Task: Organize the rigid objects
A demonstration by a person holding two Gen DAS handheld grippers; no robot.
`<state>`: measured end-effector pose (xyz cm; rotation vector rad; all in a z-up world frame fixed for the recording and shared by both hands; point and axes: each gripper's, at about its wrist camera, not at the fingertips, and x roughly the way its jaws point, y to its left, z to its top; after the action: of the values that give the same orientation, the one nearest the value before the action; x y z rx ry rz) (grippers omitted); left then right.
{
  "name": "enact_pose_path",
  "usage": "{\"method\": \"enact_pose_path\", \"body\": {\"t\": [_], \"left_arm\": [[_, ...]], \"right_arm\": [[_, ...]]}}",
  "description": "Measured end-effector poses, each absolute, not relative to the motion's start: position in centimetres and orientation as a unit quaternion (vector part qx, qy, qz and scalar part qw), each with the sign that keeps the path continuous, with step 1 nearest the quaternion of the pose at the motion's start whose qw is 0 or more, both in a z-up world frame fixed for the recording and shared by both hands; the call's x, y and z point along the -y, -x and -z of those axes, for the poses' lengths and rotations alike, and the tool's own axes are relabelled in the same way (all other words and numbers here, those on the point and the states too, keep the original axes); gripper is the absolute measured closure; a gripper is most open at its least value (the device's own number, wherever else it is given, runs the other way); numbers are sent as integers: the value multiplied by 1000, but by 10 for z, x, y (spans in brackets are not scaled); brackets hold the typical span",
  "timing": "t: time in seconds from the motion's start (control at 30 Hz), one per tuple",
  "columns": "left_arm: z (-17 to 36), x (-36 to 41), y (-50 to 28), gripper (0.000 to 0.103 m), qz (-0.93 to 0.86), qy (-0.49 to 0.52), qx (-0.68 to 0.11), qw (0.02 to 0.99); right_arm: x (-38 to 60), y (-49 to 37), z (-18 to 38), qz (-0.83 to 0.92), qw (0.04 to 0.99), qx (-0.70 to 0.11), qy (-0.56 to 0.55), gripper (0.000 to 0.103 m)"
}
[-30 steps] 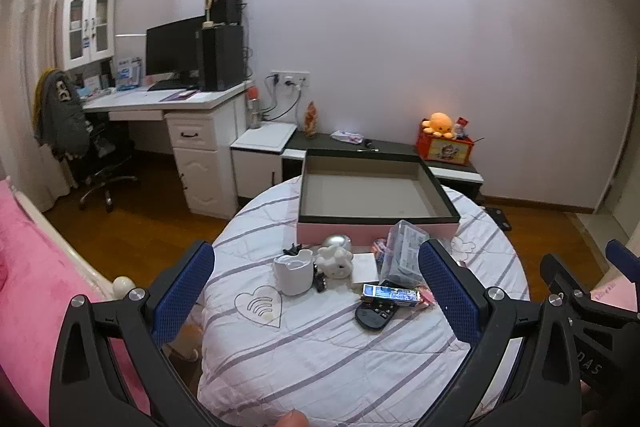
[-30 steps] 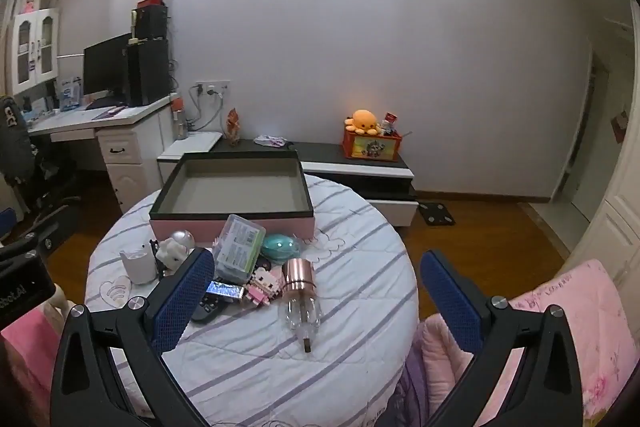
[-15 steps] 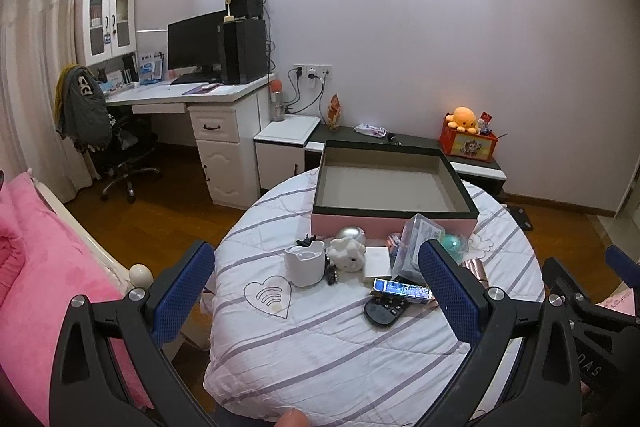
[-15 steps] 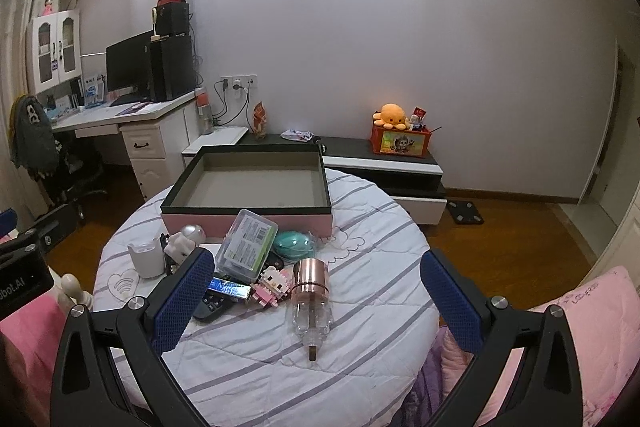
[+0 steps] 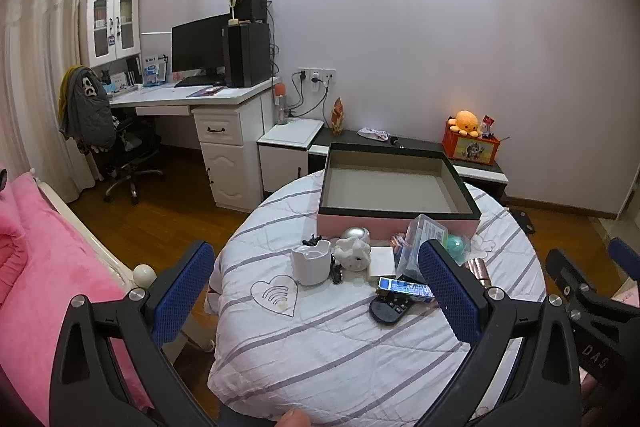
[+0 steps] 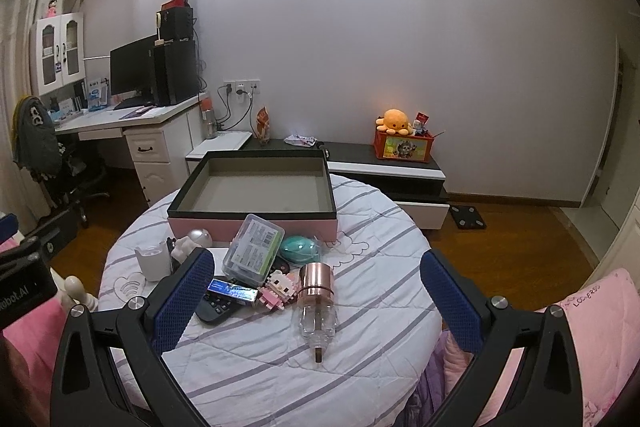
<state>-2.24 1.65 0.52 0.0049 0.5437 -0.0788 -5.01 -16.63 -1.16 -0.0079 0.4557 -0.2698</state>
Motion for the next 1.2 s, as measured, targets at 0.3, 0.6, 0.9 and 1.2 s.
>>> {"method": "enact_pose_path", "body": {"t": [0.3, 0.6, 0.9, 1.2], "left_arm": [[-3, -18, 23, 0, 39, -3, -269, 962], [-1, -20, 23, 0, 40, -2, -271, 962], [-1, -22, 21, 0, 41, -3, -268, 962], [13, -22, 8, 0, 41, -3, -287, 957]], "right_arm": [[167, 51, 11, 134, 965, -225, 2, 0], [167, 49, 10, 133, 965, -227, 3, 0], [166, 46, 9, 135, 965, -225, 4, 0], [171, 40, 16, 139, 961, -237, 1, 0]]}}
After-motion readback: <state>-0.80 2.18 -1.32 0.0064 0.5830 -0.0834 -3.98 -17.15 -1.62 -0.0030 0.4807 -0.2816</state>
